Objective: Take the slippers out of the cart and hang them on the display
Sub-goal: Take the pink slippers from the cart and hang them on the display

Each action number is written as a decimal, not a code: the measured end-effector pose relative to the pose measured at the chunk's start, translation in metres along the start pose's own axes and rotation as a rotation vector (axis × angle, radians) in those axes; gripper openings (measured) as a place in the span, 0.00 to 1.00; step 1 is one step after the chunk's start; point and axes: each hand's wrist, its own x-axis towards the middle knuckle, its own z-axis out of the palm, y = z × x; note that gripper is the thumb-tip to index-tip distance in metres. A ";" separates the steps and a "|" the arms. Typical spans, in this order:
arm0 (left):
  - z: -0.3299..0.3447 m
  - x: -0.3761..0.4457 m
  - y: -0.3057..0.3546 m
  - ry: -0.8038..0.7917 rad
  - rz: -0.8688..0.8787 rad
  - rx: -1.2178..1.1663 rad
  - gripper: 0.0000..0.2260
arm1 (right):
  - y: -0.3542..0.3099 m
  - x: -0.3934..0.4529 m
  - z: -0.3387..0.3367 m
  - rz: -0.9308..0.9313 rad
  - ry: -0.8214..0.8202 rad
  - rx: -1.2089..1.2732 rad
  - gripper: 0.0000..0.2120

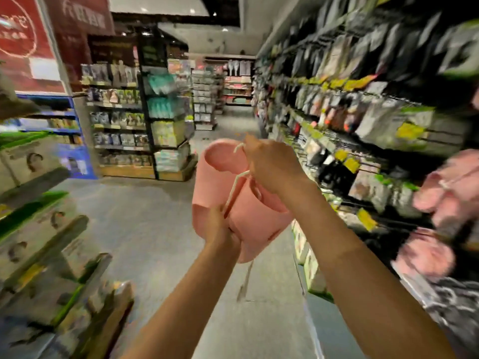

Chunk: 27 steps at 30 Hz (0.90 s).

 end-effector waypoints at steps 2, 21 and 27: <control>0.036 -0.006 -0.035 -0.061 -0.086 -0.024 0.17 | 0.043 -0.017 -0.011 0.033 -0.015 -0.067 0.13; 0.206 0.099 -0.188 -0.533 -0.558 0.432 0.13 | 0.297 -0.063 0.059 0.830 -0.119 -0.296 0.13; 0.263 0.144 -0.205 -0.721 -0.847 0.460 0.14 | 0.332 -0.044 0.065 1.041 -0.057 -0.258 0.13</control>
